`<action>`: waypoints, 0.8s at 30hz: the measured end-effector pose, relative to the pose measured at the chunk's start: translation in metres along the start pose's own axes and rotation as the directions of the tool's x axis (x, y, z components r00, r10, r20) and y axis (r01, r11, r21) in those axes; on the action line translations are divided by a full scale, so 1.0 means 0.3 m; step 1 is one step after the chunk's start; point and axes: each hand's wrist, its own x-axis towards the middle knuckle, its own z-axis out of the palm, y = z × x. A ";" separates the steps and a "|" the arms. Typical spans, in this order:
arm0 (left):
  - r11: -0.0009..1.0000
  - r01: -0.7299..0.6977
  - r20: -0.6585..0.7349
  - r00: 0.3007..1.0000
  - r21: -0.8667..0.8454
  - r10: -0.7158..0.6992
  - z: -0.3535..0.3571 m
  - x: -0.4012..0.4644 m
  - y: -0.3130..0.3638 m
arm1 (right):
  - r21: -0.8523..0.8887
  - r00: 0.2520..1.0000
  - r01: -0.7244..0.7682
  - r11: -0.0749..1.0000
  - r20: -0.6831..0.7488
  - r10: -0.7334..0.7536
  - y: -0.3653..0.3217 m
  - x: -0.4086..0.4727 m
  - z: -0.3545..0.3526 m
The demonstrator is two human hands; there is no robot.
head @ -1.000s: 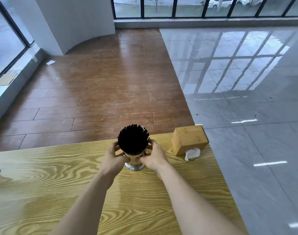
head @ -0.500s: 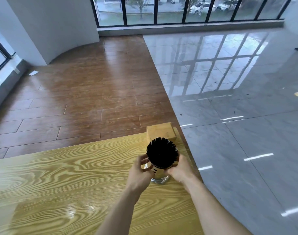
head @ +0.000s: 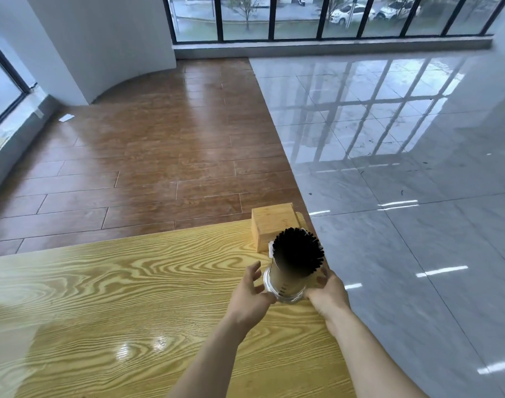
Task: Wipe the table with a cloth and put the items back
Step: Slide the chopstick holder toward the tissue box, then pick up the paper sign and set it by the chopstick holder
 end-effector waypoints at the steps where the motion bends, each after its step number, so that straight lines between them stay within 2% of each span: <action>1: 1.000 0.005 -0.013 1.000 0.014 -0.005 -0.033 -0.010 -0.014 | -0.030 0.998 -0.056 0.998 -0.018 0.055 0.017 -0.019 0.016; 3: 1.000 0.021 -0.042 0.999 0.023 -0.020 -0.114 -0.033 -0.048 | -0.087 0.991 -0.137 0.987 -0.013 0.137 0.046 -0.058 0.060; 7: 0.998 0.061 -0.164 0.984 -0.022 -0.064 -0.374 -0.114 -0.135 | -0.207 0.977 -0.138 0.969 0.129 0.167 0.048 -0.140 0.247; 12: 0.992 0.087 -0.345 0.932 -0.091 -0.114 -0.823 -0.265 -0.271 | -0.260 0.964 0.017 0.965 0.259 0.053 -0.048 -0.211 0.614; 16: 0.988 0.051 -0.483 0.868 -0.147 -0.117 -1.238 -0.402 -0.386 | -0.341 0.939 0.140 0.930 0.345 -0.015 -0.179 -0.342 1.002; 20: 0.970 -0.001 -0.623 0.767 -0.244 -0.156 -1.650 -0.515 -0.499 | -0.406 0.889 0.243 0.881 0.457 -0.034 -0.289 -0.506 1.410; 24: 0.956 -0.077 -0.769 0.614 -0.282 -0.177 -2.019 -0.587 -0.567 | -0.413 0.807 0.346 0.842 0.589 -0.043 -0.432 -0.708 1.755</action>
